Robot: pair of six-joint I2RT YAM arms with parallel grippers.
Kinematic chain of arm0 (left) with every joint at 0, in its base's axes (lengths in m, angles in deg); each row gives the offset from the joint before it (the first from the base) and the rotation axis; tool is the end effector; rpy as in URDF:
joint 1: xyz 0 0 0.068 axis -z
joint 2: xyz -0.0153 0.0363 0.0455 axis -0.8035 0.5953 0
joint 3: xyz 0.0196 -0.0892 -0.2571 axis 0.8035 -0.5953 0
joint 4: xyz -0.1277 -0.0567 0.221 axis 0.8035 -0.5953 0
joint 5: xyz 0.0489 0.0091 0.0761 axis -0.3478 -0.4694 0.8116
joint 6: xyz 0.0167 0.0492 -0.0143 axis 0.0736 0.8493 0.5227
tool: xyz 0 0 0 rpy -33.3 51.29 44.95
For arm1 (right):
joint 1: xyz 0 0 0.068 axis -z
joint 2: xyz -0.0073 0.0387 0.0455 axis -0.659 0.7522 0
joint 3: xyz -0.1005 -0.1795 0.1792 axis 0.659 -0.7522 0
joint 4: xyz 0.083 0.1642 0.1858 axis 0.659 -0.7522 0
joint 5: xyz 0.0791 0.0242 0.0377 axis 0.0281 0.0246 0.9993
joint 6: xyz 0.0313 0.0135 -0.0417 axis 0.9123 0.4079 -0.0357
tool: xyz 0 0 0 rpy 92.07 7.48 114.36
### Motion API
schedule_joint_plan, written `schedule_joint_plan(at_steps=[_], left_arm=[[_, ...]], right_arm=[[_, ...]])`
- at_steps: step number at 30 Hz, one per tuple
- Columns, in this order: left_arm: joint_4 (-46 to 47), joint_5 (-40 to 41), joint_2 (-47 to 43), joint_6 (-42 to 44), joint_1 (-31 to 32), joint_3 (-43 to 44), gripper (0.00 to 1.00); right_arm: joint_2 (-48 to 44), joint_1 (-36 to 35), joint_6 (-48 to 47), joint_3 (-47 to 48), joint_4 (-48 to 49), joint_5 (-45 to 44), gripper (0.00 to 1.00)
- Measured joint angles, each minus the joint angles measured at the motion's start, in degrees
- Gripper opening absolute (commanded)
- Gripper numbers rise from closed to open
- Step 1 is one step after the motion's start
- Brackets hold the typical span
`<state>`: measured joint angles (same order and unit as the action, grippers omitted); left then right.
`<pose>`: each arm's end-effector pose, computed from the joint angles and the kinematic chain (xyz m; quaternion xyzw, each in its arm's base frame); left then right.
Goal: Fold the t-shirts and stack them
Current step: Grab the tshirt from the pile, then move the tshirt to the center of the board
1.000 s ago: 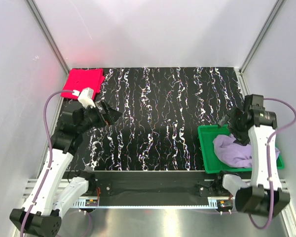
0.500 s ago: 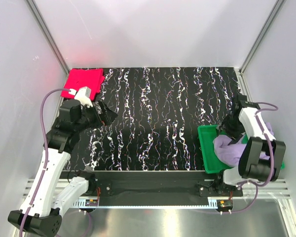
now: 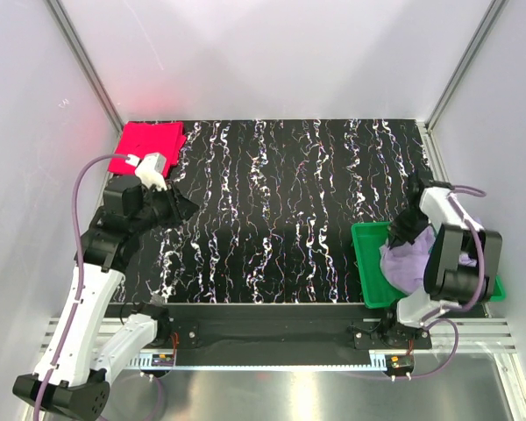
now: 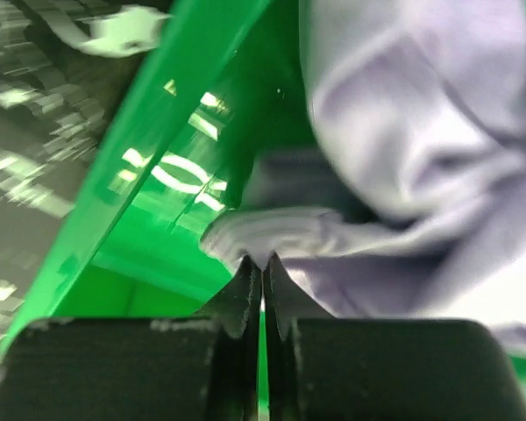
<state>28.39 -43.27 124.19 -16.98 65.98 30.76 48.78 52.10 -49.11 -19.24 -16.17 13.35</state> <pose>0.1571 -0.0453 0.3629 -0.0041 0.8569 -0.2719 0.4379 0.2649 -0.0533 0.1795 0.3826 0.9228 -0.0258 0.0379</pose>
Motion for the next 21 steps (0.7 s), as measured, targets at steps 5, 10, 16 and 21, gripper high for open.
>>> schedule_joint_plan(at_steps=[5, 10, 16, 21], left_arm=[[-0.6, 0.3, -0.1, 0.4, 0.0, 1.7, 0.17], [-1.2, 0.2, -0.1, 0.0, 0.0, 2.9, 0.28], [-2.3, -0.5, -0.1, -1.1, 0.0, 3.1, 0.36], [-3.9, -1.0, -1.8, -1.4, 0.0, 4.1, 0.4]], right_arm=[[-10.4, -0.1, 1.2, 13.6, -9.0, 0.5, 0.0], [-16.6, -0.9, 1.1, 39.7, -10.6, 7.1, 0.03], [-8.3, -17.2, 1.6, 69.5, -9.1, 23.5, 0.06], [-2.4, -29.1, 6.0, 75.2, -1.9, 33.0, 0.08]])
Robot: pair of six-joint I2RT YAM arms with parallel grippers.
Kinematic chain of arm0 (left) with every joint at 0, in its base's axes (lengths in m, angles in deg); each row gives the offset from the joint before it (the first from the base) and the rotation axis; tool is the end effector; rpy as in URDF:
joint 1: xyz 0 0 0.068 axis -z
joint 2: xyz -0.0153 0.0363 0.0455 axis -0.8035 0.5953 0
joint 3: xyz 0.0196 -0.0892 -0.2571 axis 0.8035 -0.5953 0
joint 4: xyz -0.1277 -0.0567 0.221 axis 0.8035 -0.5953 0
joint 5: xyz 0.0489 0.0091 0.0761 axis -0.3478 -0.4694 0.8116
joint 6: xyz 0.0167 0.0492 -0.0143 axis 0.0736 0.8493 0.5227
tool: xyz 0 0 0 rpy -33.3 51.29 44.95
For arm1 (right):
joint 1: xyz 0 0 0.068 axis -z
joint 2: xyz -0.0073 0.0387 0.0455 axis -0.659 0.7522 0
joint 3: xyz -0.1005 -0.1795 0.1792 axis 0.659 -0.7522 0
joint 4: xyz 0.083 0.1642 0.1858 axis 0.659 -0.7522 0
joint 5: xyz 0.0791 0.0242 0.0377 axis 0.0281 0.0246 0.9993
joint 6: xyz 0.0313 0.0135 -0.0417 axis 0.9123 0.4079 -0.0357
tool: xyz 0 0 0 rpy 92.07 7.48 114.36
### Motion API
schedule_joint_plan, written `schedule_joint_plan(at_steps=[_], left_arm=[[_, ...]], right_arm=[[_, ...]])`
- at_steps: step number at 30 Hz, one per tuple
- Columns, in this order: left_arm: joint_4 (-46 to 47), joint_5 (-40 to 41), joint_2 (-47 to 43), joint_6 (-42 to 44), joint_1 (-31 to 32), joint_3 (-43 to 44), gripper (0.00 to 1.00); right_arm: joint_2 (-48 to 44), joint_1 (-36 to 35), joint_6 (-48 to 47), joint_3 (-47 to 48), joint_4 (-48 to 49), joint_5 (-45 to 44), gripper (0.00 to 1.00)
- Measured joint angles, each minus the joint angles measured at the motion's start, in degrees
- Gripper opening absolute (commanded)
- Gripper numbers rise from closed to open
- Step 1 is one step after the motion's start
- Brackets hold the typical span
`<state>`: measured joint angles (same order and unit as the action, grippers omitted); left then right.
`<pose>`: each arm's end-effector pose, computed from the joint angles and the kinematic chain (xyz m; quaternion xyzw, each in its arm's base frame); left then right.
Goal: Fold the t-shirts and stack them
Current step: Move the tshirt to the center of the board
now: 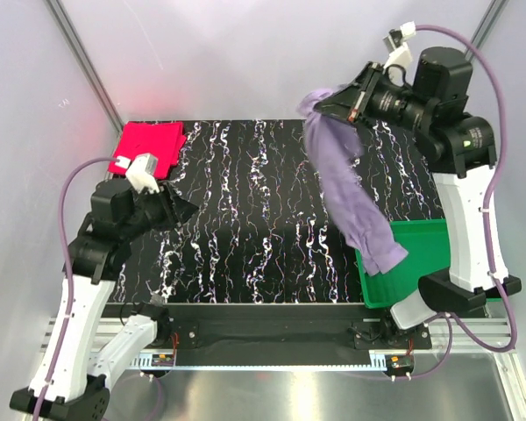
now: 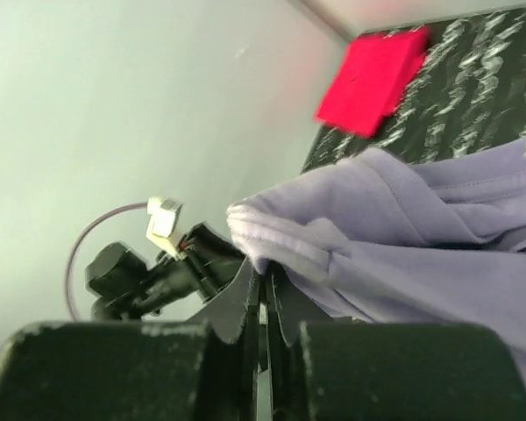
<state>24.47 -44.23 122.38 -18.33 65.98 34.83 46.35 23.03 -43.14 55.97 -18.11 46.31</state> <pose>0.1407 -0.0423 0.3832 -0.0067 0.8477 -0.2869 0.4461 0.2380 0.0965 0.5698 -0.0171 0.7618 0.4699 0.4457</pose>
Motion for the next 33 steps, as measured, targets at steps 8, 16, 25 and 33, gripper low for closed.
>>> schedule_joint_plan(at_steps=[8, 16, 25, 33], left_arm=[[-3.4, 1.3, -11.4, -2.6, 0.0, 1.2, 0.46], [-8.8, 3.6, -15.9, -5.9, 0.0, 2.6, 0.47], [-12.5, 8.8, -20.8, -8.6, 0.0, 8.2, 0.72], [-9.6, 9.9, -20.4, -10.7, 0.0, 8.2, 0.85]], right_arm=[[-9.2, -3.1, 10.5, -22.1, 16.1, 10.2, 0.11], [1.9, -19.2, 10.9, -32.8, 16.9, 12.3, 0.03], [8.1, -21.2, 11.4, -13.2, 15.6, 12.3, 0.04], [10.3, -21.2, 24.7, 17.0, 38.7, 15.0, 0.01]])
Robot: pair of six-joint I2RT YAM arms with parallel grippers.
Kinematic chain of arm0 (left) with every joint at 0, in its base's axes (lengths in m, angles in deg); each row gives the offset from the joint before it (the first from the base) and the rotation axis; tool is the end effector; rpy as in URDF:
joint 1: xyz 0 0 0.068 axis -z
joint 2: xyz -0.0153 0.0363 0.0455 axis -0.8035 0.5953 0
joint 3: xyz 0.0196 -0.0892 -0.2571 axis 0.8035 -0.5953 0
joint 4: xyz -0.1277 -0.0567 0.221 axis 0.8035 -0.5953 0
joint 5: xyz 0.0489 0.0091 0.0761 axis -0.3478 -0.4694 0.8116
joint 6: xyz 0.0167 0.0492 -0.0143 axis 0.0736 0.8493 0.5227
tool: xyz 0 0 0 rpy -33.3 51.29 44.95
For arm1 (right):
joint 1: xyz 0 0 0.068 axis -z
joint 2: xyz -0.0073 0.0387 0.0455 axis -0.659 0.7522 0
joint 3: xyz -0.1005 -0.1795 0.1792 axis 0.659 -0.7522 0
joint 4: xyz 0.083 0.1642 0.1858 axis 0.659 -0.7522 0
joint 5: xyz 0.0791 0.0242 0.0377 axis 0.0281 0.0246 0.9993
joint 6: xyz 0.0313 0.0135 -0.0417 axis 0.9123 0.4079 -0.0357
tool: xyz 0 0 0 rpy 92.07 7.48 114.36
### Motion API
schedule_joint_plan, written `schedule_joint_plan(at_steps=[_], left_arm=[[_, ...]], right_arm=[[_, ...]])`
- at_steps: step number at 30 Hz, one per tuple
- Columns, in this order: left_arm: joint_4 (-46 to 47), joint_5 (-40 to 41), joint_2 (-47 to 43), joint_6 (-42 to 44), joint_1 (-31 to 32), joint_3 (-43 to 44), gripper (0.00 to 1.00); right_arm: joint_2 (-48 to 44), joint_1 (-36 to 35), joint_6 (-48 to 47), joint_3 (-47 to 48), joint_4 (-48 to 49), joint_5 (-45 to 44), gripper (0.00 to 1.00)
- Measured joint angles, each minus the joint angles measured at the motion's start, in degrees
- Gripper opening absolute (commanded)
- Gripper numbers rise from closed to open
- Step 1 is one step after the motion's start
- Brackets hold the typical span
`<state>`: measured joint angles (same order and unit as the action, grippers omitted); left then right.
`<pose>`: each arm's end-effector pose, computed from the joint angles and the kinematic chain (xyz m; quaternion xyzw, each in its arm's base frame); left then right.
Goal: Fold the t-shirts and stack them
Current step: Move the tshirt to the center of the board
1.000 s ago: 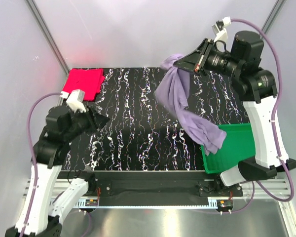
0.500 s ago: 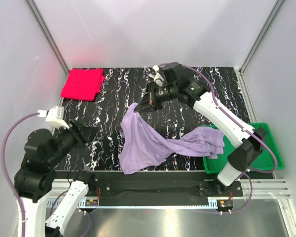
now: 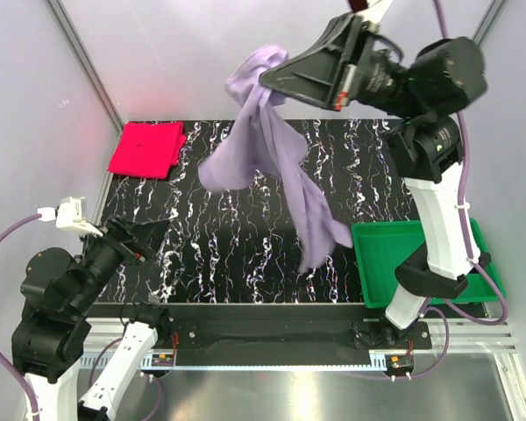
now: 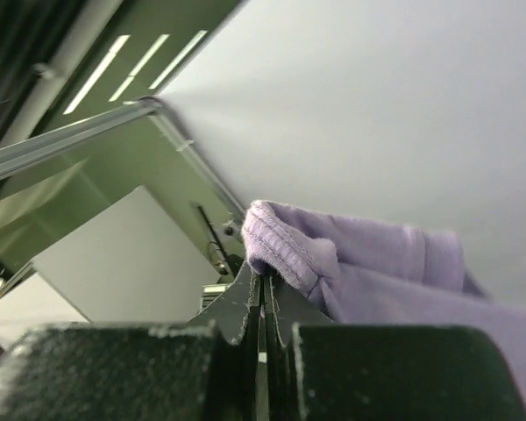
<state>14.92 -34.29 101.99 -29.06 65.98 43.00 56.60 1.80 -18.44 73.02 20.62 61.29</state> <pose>0.0145 -0.0081 0.4278 -0.1036 0.7490 -0.3098 0.5765 0.1817 0.1815 0.6574 -0.2315 0.4912 0.7548 0.3679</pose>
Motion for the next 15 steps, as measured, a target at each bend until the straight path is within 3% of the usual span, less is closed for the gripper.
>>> schedule_joint_plan(at_steps=[5, 9, 13, 15], left_arm=[[1.4, 0.9, 0.1, -0.2, 0.0, 0.0, 0.91], [1.2, 1.9, 0.0, -0.3, 0.0, 0.0, 0.92], [-0.3, 2.6, 0.0, -0.3, 0.0, 0.1, 0.92], [-1.5, 2.6, 0.1, -0.3, 0.0, 0.1, 0.88]], right_arm=[[0.6, -0.1, 4.1, 0.7, 7.8, 0.7, 0.04], [-6.8, -0.1, 2.1, -20.0, 8.1, -1.5, 0.06], [-13.7, 0.4, -3.3, -43.4, 0.0, -7.7, 0.06], [-15.3, 1.5, -5.7, -51.7, -5.7, -10.6, 0.06]])
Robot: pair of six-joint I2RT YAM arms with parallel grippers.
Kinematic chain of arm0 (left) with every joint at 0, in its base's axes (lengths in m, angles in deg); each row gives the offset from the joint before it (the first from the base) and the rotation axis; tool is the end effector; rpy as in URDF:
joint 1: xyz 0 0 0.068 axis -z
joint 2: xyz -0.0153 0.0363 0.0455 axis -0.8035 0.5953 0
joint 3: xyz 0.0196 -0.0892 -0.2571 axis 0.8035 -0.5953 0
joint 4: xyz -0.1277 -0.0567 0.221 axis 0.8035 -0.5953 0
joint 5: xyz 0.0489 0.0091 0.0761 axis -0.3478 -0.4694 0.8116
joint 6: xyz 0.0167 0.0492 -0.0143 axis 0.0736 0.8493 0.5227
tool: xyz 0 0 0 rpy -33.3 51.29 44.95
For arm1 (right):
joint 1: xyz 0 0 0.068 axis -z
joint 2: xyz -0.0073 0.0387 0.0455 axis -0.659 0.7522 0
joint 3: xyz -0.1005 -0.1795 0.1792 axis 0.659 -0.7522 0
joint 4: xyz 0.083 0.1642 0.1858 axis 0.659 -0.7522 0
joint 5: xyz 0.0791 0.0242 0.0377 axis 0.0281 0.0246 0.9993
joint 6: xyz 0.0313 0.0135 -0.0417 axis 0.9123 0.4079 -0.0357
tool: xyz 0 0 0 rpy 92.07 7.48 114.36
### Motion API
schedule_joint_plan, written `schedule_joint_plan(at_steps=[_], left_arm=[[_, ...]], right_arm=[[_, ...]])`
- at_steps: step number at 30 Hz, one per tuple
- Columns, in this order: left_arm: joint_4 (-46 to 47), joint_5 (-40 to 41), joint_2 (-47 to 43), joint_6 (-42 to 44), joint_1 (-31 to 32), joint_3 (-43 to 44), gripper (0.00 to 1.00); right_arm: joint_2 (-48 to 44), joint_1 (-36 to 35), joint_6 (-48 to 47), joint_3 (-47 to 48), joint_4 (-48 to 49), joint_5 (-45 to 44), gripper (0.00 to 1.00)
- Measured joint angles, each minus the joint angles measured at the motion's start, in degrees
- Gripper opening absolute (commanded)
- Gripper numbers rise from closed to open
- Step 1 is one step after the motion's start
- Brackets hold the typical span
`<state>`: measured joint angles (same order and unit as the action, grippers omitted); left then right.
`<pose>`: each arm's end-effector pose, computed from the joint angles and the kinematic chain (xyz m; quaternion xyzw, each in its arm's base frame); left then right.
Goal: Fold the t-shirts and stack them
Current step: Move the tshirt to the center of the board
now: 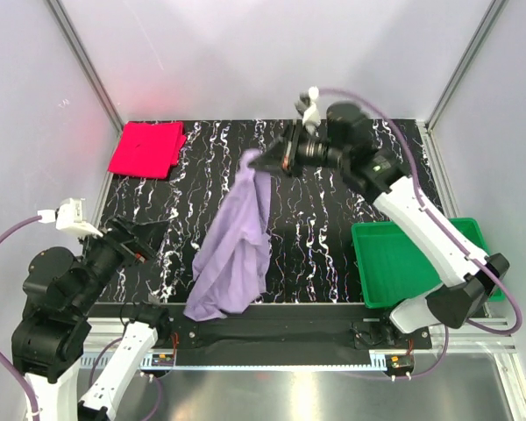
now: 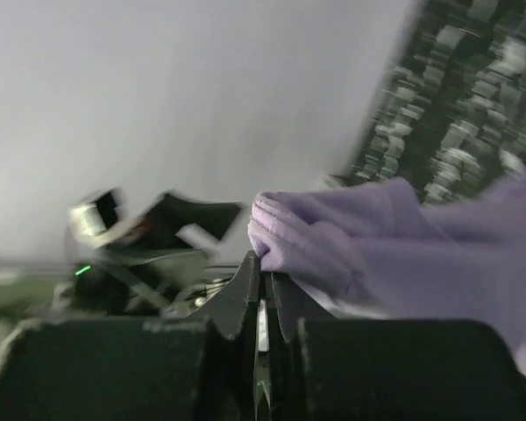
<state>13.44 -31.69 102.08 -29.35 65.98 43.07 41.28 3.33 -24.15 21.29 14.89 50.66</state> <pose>0.0148 -0.0065 0.4253 -0.1224 0.7550 -0.2922 0.5741 0.2398 0.2116 0.4793 -0.0559 0.7412 0.6172 0.2579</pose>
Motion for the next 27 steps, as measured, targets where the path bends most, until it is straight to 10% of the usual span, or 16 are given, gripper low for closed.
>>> schedule_joint_plan(at_steps=[9, 22, 27], left_arm=[[0.7, -11.2, 9.6, 0.9, 0.0, -7.5, 0.75], [1.4, -8.3, 19.4, -0.2, 17.1, -14.1, 0.78], [1.4, -2.7, 23.8, -1.2, 26.5, -14.1, 0.78]], right_arm=[[-2.1, 15.0, -8.7, -25.2, -13.4, -9.1, 0.04], [9.3, 27.1, -24.9, -10.7, -24.7, -19.5, 0.08], [18.1, 31.1, -27.9, -5.3, -26.9, -18.9, 0.59]])
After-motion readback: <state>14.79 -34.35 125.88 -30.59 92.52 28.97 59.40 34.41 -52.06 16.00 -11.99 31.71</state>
